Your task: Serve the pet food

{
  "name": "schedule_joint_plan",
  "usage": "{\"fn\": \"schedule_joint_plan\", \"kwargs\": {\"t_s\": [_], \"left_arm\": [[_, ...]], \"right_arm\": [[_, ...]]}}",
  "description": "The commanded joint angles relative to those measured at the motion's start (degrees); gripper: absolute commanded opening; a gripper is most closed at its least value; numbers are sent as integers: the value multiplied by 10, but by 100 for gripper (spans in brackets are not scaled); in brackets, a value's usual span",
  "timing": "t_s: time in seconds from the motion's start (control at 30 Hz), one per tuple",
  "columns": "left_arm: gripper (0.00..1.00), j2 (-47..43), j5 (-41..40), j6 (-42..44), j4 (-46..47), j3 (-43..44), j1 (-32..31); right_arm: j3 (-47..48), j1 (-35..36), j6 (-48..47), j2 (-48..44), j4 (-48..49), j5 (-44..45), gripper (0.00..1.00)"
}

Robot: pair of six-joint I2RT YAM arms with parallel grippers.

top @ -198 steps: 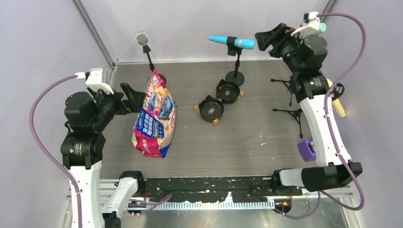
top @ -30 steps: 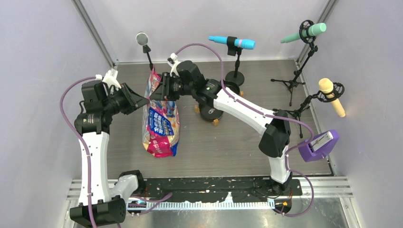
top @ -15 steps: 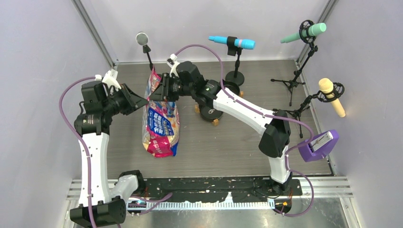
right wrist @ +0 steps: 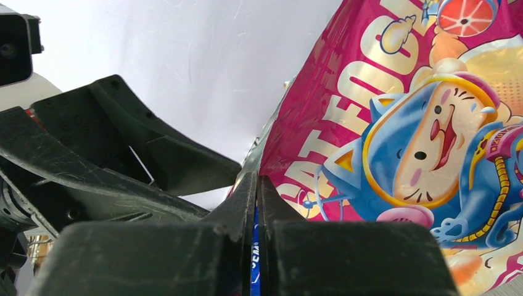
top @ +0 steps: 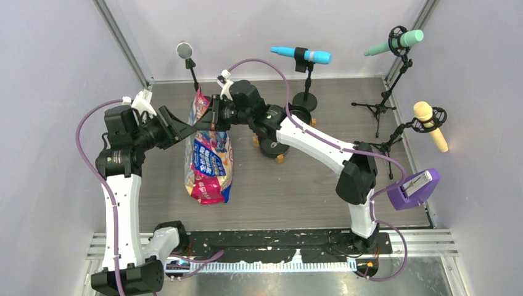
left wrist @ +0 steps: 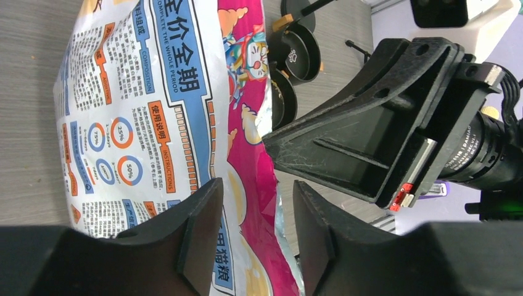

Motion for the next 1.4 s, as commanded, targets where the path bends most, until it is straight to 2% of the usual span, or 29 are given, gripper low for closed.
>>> {"fn": "schedule_joint_plan", "kwargs": {"t_s": [0.0, 0.2, 0.33, 0.73, 0.87, 1.0, 1.03, 1.07, 1.1, 1.17, 1.23, 1.37], "left_arm": [[43, -12, 15, 2, 30, 5, 3], [19, -4, 12, 8, 16, 5, 3], [0, -1, 8, 14, 9, 9, 3], [0, -6, -46, 31, -18, 28, 3], [0, -2, -34, 28, -15, 32, 3], [0, 3, -12, 20, -7, 29, 3], [0, 3, -10, 19, -6, 29, 3], [0, 2, -9, 18, -5, 29, 3], [0, 2, -9, 18, -5, 29, 3], [0, 0, -7, 17, -4, 31, 3], [0, 0, -4, 16, -4, 32, 3], [0, -1, 9, 9, -1, 33, 3]], "right_arm": [[-8, 3, 4, -15, 22, -1, 5], [-18, 3, 3, -21, 22, 9, 5], [-19, 4, -18, -28, 15, 23, 5], [2, 6, -110, -56, -94, 141, 5], [6, 7, -121, -62, -97, 144, 5], [12, 7, -121, -63, -74, 97, 6], [13, 7, -115, -62, -61, 71, 19], [12, 7, -111, -63, -51, 57, 27], [3, 7, -100, -66, -23, 28, 41], [-25, 7, -76, -77, 26, 5, 59], [-50, 7, -57, -89, 65, -4, 67], [-50, 7, -33, -85, 84, -17, 68]]}}
